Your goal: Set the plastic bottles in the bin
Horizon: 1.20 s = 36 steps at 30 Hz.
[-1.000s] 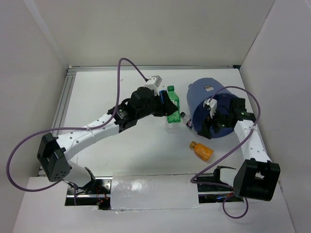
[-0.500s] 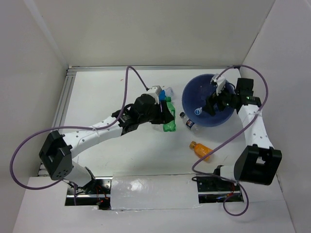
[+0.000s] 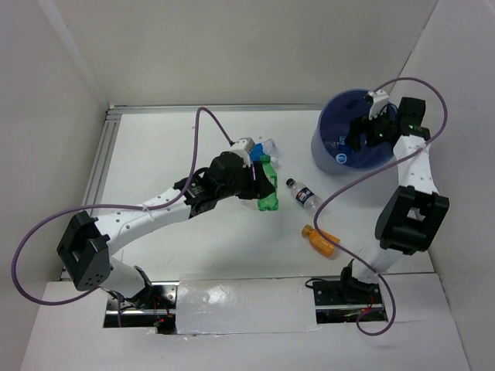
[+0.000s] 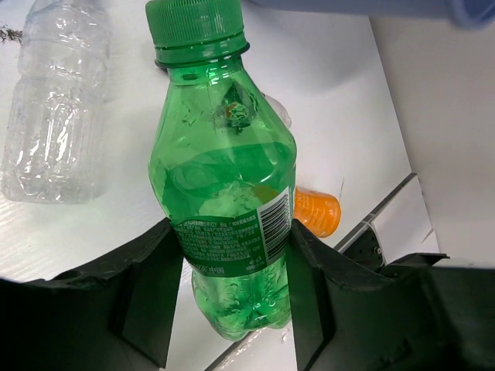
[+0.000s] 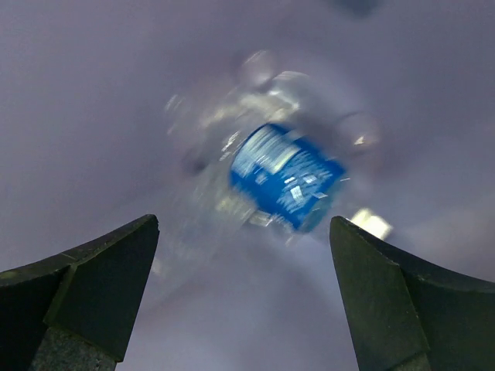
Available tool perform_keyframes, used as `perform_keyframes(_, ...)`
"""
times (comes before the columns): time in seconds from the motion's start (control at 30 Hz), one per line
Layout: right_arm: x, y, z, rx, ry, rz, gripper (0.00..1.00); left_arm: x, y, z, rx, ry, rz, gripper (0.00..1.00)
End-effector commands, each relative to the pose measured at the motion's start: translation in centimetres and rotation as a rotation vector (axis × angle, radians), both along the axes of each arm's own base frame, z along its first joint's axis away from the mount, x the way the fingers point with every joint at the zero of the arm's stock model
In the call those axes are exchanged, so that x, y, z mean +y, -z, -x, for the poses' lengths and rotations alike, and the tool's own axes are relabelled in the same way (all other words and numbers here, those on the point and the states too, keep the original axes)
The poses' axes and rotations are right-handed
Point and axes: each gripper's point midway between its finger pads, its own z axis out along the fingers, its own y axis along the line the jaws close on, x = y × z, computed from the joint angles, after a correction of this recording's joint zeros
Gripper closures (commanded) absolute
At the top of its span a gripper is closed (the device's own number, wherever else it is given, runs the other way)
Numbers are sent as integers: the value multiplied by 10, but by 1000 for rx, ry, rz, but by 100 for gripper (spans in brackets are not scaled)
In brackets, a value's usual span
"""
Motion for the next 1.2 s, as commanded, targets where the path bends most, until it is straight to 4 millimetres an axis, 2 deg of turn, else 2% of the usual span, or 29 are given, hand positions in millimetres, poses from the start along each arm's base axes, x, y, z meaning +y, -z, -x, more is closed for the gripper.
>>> perform_keyframes(0.0,-17,-30,-25,-64,37,-13,2,-7,-36,-5,-88,10,90,100)
perform_keyframes(0.03,-18,-24,-28,-45,37,-20,2,-7,-37,-5,-88,10,90,100)
perform_keyframes(0.07,-19,-32,-34,-65,30,-19,2,-7,-32,-6,-88,14,78,100)
perform_keyframes(0.13,-19,-34,-39,-63,22,-27,2,-11,-49,-9,-124,18,103,100)
perform_keyframes(0.17,-18,-24,-42,-32,5,-44,2,-14,-50,-12,-135,21,102,100)
perform_keyframes(0.2,-17,-37,-48,-54,-7,-46,2,-17,-48,-16,-141,26,90,100)
perform_keyframes(0.27,-11,-34,-49,-28,-51,-83,2,-25,-66,-23,-179,30,115,100)
perform_keyframes(0.3,-8,-41,-50,-48,-77,-82,2,-29,-74,-27,-206,35,123,100)
perform_keyframes(0.33,-5,-47,-51,-64,-93,-90,2,-34,-95,-32,-238,33,158,100)
perform_keyframes(0.37,-2,-57,-50,-90,-115,-88,2,-37,-96,-42,-255,29,153,100)
perform_keyframes(0.4,6,-59,-47,-100,-159,-107,2,-43,-109,-47,-283,27,183,100)
perform_keyframes(0.43,9,-71,-45,-128,-176,-109,2,-49,-134,-51,-330,36,221,100)
perform_keyframes(0.47,12,-78,-43,-140,-186,-113,2,-57,-136,-58,-347,39,223,100)
perform_keyframes(0.53,19,-93,-39,-179,-228,-119,2,-65,-159,-72,-404,29,266,100)
perform_keyframes(0.57,20,-96,-38,-196,-222,-120,2,-69,-192,-77,-455,24,319,98)
perform_keyframes(0.6,23,-128,-36,-308,-232,-92,2,-80,-187,-89,-455,14,316,98)
perform_keyframes(0.63,23,-115,-32,-309,-210,-99,1,-84,-195,-96,-484,0,328,98)
perform_keyframes(0.67,22,-123,-30,-362,-185,-83,1,-86,-229,-101,-547,-18,393,97)
perform_keyframes(0.7,17,-170,-27,-537,-132,-17,1,-88,-235,-110,-566,-51,408,97)
perform_keyframes(0.73,14,-179,-24,-589,-97,3,1,-99,-223,-124,-556,-66,410,95)
perform_keyframes(0.77,10,-173,-22,-600,-58,6,1,-102,-245,-128,-580,-85,467,95)
perform_keyframes(0.8,12,-194,-18,-674,-42,31,1,-102,-250,-138,-593,-107,494,94)
perform_keyframes(0.83,5,-202,-18,-691,15,33,1,-107,-251,-144,-595,-120,513,94)
perform_keyframes(0.87,1,-208,-17,-709,37,45,1,-116,-227,-163,-560,-144,503,94)
perform_keyframes(0.9,-2,-208,-17,-706,58,40,1,-117,-245,-167,-584,-160,553,94)
perform_keyframes(0.97,-2,-216,-12,-728,70,51,1,-127,-241,-177,-559,-173,599,93)
perform_keyframes(1.03,-1,-215,-11,-713,71,46,1,-141,-229,-191,-556,-183,613,93)
perform_keyframes(1.13,-3,-219,-9,-722,82,52,1,-143,-234,-202,-568,-223,671,92)
perform_keyframes(1.17,-1,-218,-5,-718,86,40,1,-144,-216,-216,-551,-258,657,92)
